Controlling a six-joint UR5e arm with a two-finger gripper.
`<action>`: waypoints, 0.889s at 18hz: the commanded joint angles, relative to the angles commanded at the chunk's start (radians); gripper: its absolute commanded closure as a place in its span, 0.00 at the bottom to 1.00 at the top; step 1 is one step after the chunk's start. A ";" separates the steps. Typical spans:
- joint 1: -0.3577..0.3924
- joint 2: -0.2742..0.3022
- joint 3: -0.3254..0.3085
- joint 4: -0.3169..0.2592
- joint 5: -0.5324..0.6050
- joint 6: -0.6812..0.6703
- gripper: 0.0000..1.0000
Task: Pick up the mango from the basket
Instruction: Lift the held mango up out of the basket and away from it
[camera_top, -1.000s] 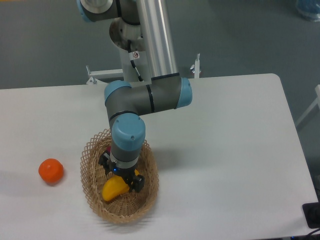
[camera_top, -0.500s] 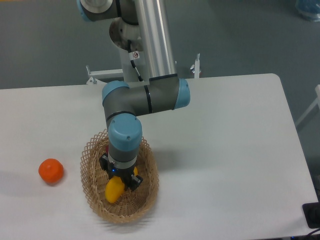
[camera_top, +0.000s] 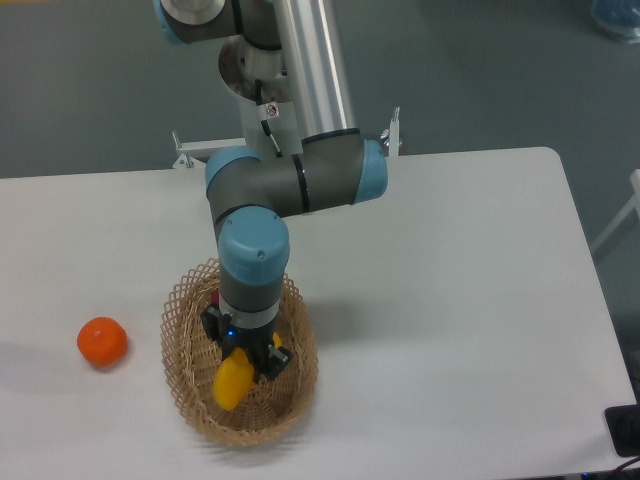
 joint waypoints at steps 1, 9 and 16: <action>0.006 0.002 0.008 -0.002 0.000 -0.002 0.69; 0.075 0.026 0.035 -0.015 0.006 0.006 0.66; 0.153 0.034 0.060 -0.018 0.006 0.054 0.63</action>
